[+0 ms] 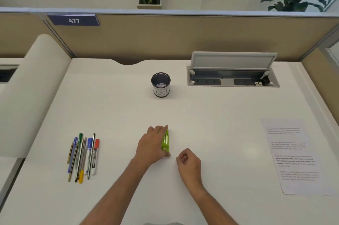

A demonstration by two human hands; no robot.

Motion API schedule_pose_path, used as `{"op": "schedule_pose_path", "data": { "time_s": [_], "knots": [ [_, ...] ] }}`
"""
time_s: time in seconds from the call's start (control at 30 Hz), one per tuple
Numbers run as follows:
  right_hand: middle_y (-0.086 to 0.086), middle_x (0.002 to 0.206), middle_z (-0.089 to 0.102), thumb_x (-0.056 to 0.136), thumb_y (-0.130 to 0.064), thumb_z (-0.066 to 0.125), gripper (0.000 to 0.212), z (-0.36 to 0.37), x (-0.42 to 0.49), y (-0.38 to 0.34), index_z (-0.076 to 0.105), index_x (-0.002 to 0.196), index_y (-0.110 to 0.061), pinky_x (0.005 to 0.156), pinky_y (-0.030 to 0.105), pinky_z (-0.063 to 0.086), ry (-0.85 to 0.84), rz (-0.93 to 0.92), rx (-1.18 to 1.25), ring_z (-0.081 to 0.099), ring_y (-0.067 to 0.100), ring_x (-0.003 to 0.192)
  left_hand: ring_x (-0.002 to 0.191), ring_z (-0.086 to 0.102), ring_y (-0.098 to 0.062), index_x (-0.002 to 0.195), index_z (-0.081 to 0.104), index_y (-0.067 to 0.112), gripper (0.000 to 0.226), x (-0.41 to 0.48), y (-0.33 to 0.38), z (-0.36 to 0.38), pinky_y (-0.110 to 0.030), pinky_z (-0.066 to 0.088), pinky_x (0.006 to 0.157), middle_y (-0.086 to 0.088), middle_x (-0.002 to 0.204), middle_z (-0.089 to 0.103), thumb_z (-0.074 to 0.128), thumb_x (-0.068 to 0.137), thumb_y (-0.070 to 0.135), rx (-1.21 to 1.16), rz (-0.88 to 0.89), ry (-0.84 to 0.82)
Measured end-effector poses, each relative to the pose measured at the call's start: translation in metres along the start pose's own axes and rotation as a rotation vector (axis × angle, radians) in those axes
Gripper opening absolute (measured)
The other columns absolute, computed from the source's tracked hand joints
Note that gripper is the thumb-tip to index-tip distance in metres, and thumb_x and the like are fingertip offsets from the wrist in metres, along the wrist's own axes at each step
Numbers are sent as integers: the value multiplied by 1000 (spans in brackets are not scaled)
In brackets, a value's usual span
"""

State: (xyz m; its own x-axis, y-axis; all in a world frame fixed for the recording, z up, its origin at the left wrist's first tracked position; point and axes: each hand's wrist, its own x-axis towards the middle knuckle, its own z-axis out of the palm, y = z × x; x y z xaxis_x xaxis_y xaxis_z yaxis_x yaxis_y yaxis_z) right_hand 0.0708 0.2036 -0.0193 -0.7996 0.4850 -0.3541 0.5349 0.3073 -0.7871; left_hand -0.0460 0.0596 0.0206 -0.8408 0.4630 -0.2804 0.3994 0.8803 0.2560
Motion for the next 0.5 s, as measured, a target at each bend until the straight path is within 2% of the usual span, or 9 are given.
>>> {"op": "schedule_pose_path", "data": {
  "time_s": [0.1, 0.2, 0.4, 0.5],
  "knots": [
    [-4, 67, 59, 87, -1, 72, 19, -1, 3, 3, 63, 77, -14, 57, 16, 44, -18, 1, 29, 49, 6, 58, 133, 48, -24, 167, 27, 26, 123, 5, -1, 4, -37, 55, 94, 6, 154, 46, 90, 68, 61, 70, 23, -11],
    [-3, 69, 59, 87, 0, 71, 18, 0, 4, 5, 63, 77, -13, 58, 15, 43, -41, -4, 32, 48, 5, 59, 131, 49, -25, 164, 31, 24, 121, 8, -4, 7, -37, 57, 94, 5, 151, 46, 91, 66, 62, 65, 40, -13],
    [-3, 72, 57, 85, 2, 70, 17, -2, 4, 9, 64, 80, -13, 60, 15, 44, -76, -9, 76, 48, 8, 64, 124, 48, -22, 148, 49, 26, 98, 13, -8, 7, -38, 61, 80, 6, 142, 48, 90, 66, 57, 8, 87, 12],
    [-4, 73, 56, 86, 0, 72, 14, -6, 5, 10, 67, 84, -12, 61, 16, 45, -112, 7, 116, 48, 7, 64, 116, 52, -21, 138, 57, 25, 91, 15, -13, 3, -37, 57, 78, 6, 133, 52, 88, 61, 64, -63, 113, 33]
  ]
}}
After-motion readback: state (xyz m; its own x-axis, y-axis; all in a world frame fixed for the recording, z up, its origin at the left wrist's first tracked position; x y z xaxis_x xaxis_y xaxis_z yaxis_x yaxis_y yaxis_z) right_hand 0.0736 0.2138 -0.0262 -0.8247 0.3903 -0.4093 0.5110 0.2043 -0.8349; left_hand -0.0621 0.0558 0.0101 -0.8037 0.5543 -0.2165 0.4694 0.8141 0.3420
